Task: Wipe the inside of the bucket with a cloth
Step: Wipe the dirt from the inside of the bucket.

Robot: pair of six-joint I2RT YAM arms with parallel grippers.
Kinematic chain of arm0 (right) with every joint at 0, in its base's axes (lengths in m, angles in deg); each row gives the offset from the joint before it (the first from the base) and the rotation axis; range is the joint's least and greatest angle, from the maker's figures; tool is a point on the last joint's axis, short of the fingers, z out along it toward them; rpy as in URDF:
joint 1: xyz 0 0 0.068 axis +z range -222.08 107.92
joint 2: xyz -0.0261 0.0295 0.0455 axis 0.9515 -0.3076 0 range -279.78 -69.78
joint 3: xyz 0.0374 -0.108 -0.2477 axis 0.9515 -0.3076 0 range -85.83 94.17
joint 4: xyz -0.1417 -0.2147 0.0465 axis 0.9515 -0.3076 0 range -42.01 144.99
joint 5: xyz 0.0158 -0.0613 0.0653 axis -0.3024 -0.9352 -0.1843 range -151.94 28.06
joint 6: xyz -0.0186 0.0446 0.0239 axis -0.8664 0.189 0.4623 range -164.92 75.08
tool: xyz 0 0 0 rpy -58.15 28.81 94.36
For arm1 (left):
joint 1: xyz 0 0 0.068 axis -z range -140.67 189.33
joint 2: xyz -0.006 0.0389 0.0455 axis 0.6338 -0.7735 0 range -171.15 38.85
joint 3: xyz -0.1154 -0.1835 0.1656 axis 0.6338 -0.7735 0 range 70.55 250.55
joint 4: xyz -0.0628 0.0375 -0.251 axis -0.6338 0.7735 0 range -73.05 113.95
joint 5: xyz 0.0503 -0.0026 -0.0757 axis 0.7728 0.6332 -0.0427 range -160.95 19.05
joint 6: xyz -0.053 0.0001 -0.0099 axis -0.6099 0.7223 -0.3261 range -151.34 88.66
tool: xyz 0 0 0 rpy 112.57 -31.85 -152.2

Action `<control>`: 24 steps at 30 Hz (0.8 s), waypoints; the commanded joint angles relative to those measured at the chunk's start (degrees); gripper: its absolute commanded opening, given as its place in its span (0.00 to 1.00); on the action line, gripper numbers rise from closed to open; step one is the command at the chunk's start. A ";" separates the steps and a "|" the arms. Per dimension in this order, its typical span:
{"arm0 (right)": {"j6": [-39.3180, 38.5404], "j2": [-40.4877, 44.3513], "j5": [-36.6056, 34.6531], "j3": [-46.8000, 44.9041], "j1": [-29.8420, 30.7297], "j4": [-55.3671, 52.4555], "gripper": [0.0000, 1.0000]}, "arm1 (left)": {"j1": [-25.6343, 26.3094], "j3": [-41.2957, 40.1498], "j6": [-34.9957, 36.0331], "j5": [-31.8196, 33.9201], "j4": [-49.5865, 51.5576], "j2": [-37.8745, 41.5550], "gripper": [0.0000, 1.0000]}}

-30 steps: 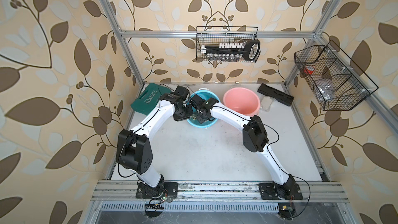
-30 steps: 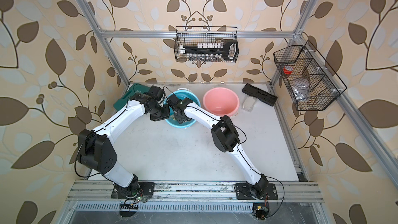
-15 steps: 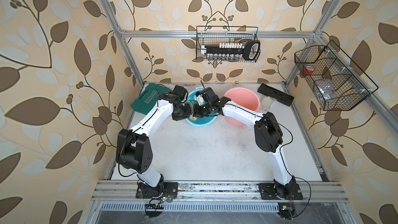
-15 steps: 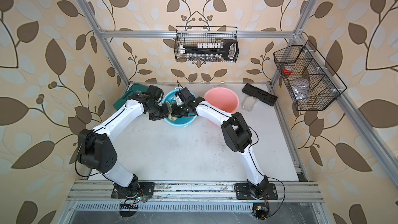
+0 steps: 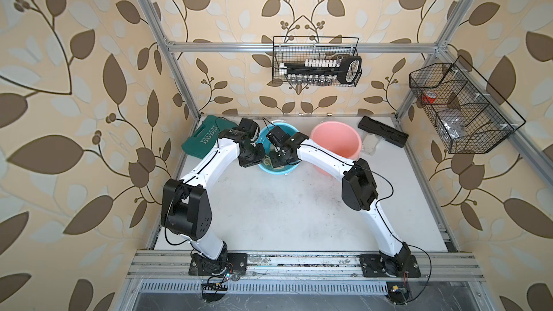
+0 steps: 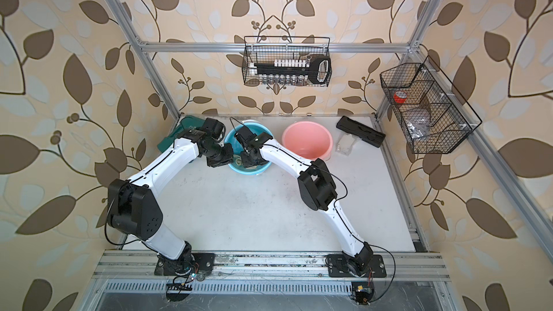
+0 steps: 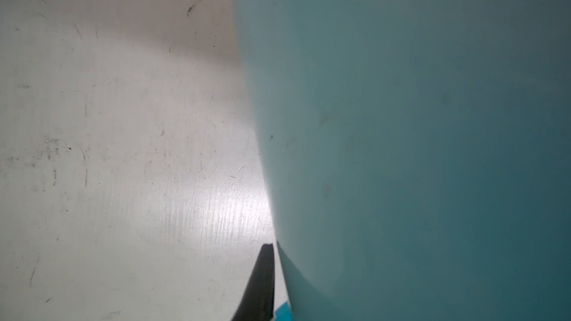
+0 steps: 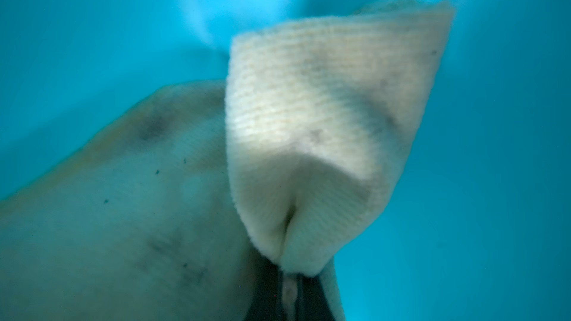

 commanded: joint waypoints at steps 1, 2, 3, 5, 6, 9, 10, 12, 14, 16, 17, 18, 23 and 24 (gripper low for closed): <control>-6.17 -1.23 -12.86 1.39 0.09 -12.59 0.00 | -0.83 0.59 0.55 -3.15 5.25 -0.71 0.00; -7.09 -0.60 -14.51 0.59 0.09 -13.76 0.00 | -1.01 0.80 0.47 -3.89 5.18 -0.68 0.00; -7.67 0.13 -15.79 -0.35 0.09 -14.35 0.00 | -1.16 0.98 0.36 -4.52 5.11 -0.75 0.00; -9.49 2.19 -17.03 -2.89 0.29 -14.17 0.00 | -1.29 1.76 0.16 -5.44 5.16 -0.96 0.00; -10.37 3.03 -16.94 -3.65 0.47 -14.13 0.00 | -1.29 2.09 0.05 -5.71 5.18 -1.14 0.00; -12.94 4.66 -10.86 -3.31 1.37 -15.40 0.00 | -1.29 3.21 0.00 -6.47 5.44 -1.63 0.00; -13.24 5.20 -6.83 -3.13 1.62 -15.77 0.00 | -1.31 3.62 0.11 -6.77 5.51 -1.99 0.00; -12.79 5.87 0.48 -2.86 1.98 -16.32 0.00 | -1.51 4.42 0.41 -6.95 6.19 -2.56 0.00; -11.71 5.86 6.50 -1.59 2.35 -18.23 0.00 | -1.72 4.89 0.44 -6.81 6.42 -2.85 0.00; -11.11 5.65 11.29 -0.70 2.53 -19.70 0.00 | -1.97 5.45 0.57 -6.80 6.63 -3.17 0.00; -10.66 5.63 13.56 -0.60 2.55 -20.23 0.00 | -2.12 5.83 0.69 -6.79 7.00 -3.39 0.00; -10.35 5.59 15.60 -0.40 2.45 -20.68 0.00 | -2.21 6.23 0.75 -6.80 7.18 -3.62 0.00; -9.69 3.71 23.46 3.22 2.21 -24.53 0.00 | -2.61 9.39 1.55 -6.82 9.03 -5.80 0.00; -9.66 3.41 24.19 3.52 2.07 -24.70 0.00 | -2.70 9.77 1.53 -6.82 9.05 -6.07 0.00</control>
